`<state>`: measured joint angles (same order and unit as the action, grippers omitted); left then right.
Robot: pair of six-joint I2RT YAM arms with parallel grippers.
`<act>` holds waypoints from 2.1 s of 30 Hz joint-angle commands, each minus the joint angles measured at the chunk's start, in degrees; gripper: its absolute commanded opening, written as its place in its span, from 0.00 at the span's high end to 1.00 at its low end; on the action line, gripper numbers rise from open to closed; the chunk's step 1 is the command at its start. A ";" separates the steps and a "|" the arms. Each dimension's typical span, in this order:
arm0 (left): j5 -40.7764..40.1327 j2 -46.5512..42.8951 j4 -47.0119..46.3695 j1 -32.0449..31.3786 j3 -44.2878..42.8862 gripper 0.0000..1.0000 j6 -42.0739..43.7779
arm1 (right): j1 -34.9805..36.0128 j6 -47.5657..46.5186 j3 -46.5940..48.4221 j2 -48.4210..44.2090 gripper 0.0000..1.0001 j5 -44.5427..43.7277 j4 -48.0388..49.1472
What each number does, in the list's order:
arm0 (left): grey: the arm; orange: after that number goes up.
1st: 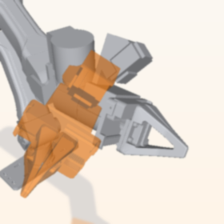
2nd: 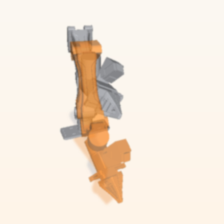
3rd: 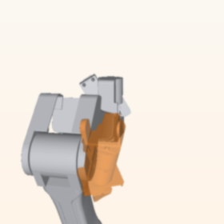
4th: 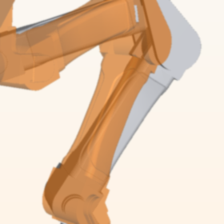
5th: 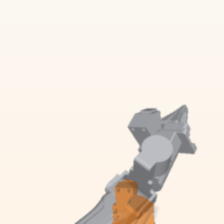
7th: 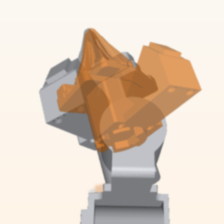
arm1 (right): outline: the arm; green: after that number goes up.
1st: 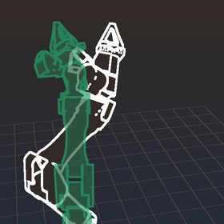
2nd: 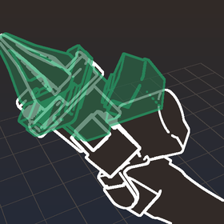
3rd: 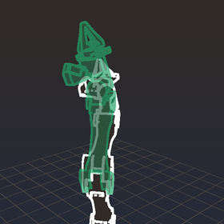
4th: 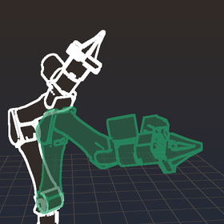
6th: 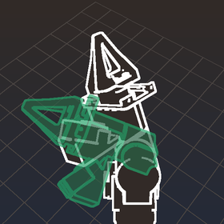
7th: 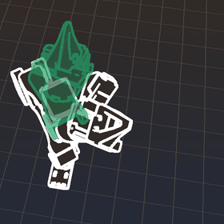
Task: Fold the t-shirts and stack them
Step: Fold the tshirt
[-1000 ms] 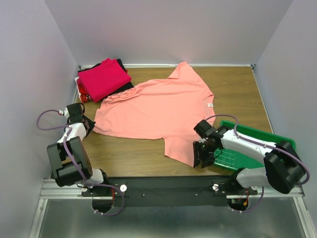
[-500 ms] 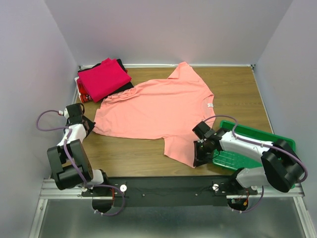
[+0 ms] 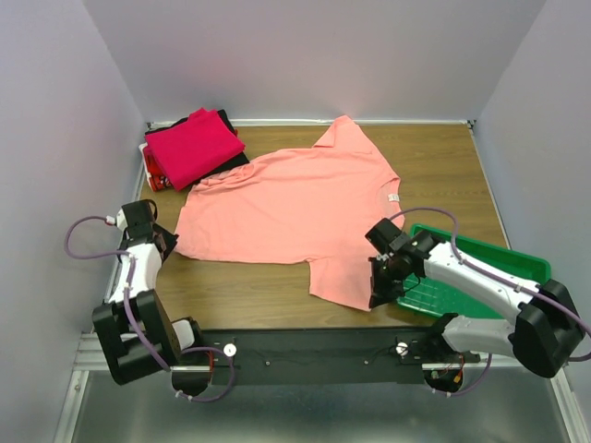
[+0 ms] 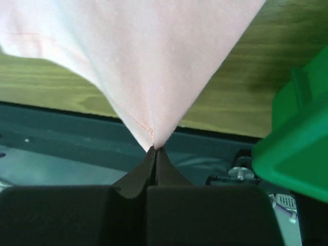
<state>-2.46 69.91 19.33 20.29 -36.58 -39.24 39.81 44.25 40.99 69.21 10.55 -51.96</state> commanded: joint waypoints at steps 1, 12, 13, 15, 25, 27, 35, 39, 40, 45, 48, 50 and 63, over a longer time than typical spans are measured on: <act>0.88 -5.74 5.79 0.54 1.07 1.00 -3.64 | 0.53 -0.13 4.79 -1.36 1.00 -0.88 -10.52; -0.70 -15.49 15.82 0.62 0.02 1.00 -6.19 | 0.62 1.01 8.31 -4.78 1.00 -0.35 -19.31; -1.31 -16.64 17.39 0.62 -0.07 1.00 -6.54 | 0.62 1.01 8.75 -4.96 1.00 -0.52 -19.75; -2.64 -20.33 19.51 0.62 -0.25 1.00 -7.16 | 0.62 0.84 9.63 -5.05 1.00 -1.05 -20.11; 2.89 -15.34 10.82 0.62 -1.47 1.00 -7.25 | 0.53 4.97 20.25 3.73 1.00 -10.19 -10.53; 4.48 -12.01 9.06 0.62 -3.49 1.00 -6.20 | 0.53 3.40 22.45 6.36 1.00 -15.18 -10.00; 7.73 -3.29 2.91 0.54 -8.16 1.00 -3.30 | -7.28 -2.23 30.28 15.94 1.00 -21.18 -4.21; 9.14 0.30 0.45 0.54 -10.00 1.00 -1.98 | -11.59 -6.01 34.05 19.81 1.00 -21.97 -1.30; 9.57 1.01 -0.60 0.54 -10.35 1.00 -1.63 | -12.38 -7.67 34.85 20.69 1.00 -22.06 -0.17; 13.52 7.33 -3.24 0.54 -12.98 1.00 0.83 | -15.90 -11.98 41.96 27.98 1.00 -23.64 1.60; 14.32 10.49 -3.69 0.45 -15.01 1.00 2.06 | -16.87 -13.13 44.60 30.54 0.99 -24.34 1.87; 14.76 11.82 -3.78 0.45 -15.89 1.00 3.03 | -18.01 -14.10 46.80 32.38 0.99 -24.43 2.22; 16.61 18.42 -6.68 -0.69 -18.35 1.00 5.32 | -21.53 -18.67 54.81 37.05 1.00 -24.87 2.48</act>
<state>12.58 86.89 14.46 20.12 -53.63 -35.73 19.25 27.53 94.08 104.66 -12.51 -50.17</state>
